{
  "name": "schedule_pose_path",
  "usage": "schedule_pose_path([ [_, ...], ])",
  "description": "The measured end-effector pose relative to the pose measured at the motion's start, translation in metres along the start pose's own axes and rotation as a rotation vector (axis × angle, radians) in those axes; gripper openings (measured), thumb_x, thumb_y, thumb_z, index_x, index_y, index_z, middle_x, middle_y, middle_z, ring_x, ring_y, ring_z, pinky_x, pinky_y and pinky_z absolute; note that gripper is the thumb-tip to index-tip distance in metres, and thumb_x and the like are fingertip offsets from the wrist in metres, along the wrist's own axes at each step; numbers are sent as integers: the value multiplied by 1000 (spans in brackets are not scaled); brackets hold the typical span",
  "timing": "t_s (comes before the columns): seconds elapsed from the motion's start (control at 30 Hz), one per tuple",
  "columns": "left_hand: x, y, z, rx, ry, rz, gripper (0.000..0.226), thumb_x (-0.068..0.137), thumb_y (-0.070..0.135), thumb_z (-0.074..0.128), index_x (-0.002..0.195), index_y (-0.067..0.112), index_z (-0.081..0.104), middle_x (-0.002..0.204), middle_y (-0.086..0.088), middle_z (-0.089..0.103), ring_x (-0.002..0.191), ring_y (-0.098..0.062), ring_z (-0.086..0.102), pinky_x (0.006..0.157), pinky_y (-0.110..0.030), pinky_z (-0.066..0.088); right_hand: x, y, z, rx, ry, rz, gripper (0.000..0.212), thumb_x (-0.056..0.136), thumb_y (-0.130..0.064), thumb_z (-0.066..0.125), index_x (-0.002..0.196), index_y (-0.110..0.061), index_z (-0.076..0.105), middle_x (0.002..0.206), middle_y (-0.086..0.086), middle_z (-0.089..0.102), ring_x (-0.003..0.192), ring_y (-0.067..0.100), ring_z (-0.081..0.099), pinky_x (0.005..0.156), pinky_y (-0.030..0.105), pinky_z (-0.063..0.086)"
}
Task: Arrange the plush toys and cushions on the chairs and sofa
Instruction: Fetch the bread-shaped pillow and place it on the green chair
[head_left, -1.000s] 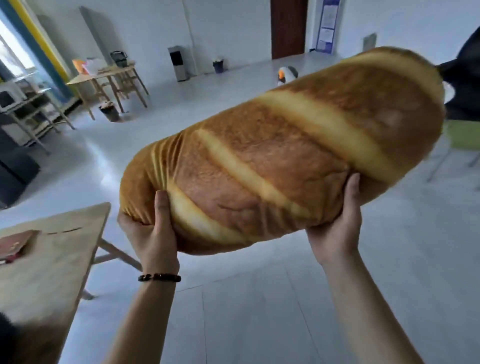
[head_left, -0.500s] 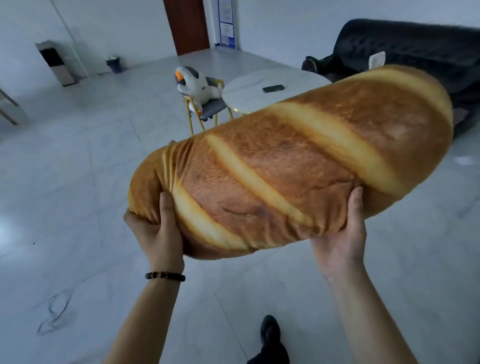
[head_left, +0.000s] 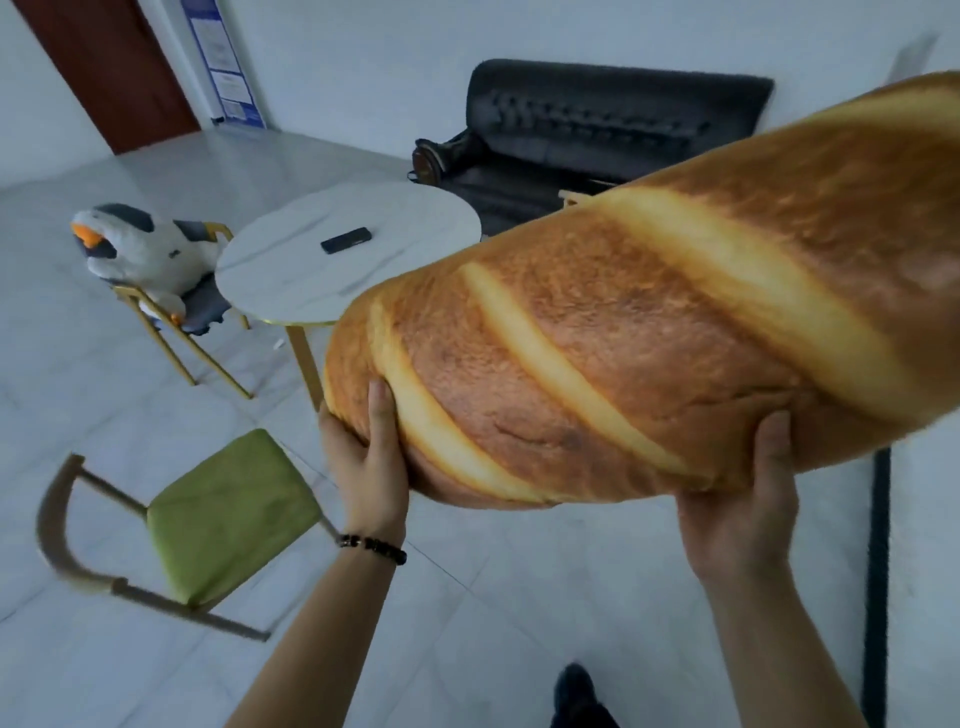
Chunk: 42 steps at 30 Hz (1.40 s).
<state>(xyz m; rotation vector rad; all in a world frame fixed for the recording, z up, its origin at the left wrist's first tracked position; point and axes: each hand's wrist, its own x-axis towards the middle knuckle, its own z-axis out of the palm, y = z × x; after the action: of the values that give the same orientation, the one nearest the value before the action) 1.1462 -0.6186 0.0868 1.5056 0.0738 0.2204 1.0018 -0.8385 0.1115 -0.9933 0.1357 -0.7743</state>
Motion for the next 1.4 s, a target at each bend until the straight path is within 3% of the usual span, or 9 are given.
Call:
schedule_pose_path([
  [0.13,71,-34,102,223,-156,-93,114,70,91,41,157,19,25,161,-6,27,147,-23,30,122,-50,26,109,39,-36,13,189,-42,47,106,-42,35,152,-32,36,156,-4,50,143,24,49,119,53,35],
  [0.27,135,-37,190,506,-299,111,103,78,84,31,161,28,6,169,2,-1,156,-18,2,125,-49,5,231,59,-46,-61,371,30,84,84,-64,69,155,-28,39,147,-9,59,131,15,61,108,40,51],
  [0.53,282,-35,337,605,-594,361,80,75,92,35,146,65,7,163,20,20,148,2,21,121,-30,19,446,98,-13,-224,382,77,68,62,-62,84,120,-32,68,123,-13,73,111,6,71,96,38,59],
  [0.6,319,-62,370,522,-522,320,76,80,87,36,149,57,23,154,15,39,128,13,43,107,-15,35,495,123,-6,-261,314,85,84,59,-62,84,132,-27,64,127,-12,72,113,4,69,95,32,59],
  [0.7,359,-94,411,463,-413,319,62,96,68,36,135,27,60,130,9,66,114,-7,63,92,-29,52,549,154,2,-288,221,87,80,58,-63,84,129,-32,62,123,-20,72,112,0,68,97,27,57],
  [0.87,476,-120,513,242,-242,138,39,104,43,40,67,34,47,56,20,50,54,2,44,55,-29,34,686,211,19,-368,133,137,92,69,-79,70,143,-26,54,141,-8,63,131,14,59,108,40,50],
  [1.03,575,-129,598,98,-237,-92,57,107,40,42,73,-5,47,66,-4,44,63,-11,43,63,-32,37,799,246,5,-572,42,206,82,79,-74,60,151,-41,36,133,-42,46,121,-25,46,96,7,40],
  [1.17,624,-164,657,91,-258,-231,62,102,53,44,72,-1,50,73,-4,47,70,-17,45,68,-35,39,855,291,-35,-702,-109,466,102,67,-74,68,155,-51,20,155,-29,28,138,-5,31,110,25,33],
  [1.4,669,-233,764,197,-212,-555,43,101,50,48,84,19,73,82,8,74,76,-3,69,61,-17,52,961,377,-110,-664,-107,716,118,59,-51,92,154,-52,23,144,-22,49,122,-2,54,87,21,50],
])
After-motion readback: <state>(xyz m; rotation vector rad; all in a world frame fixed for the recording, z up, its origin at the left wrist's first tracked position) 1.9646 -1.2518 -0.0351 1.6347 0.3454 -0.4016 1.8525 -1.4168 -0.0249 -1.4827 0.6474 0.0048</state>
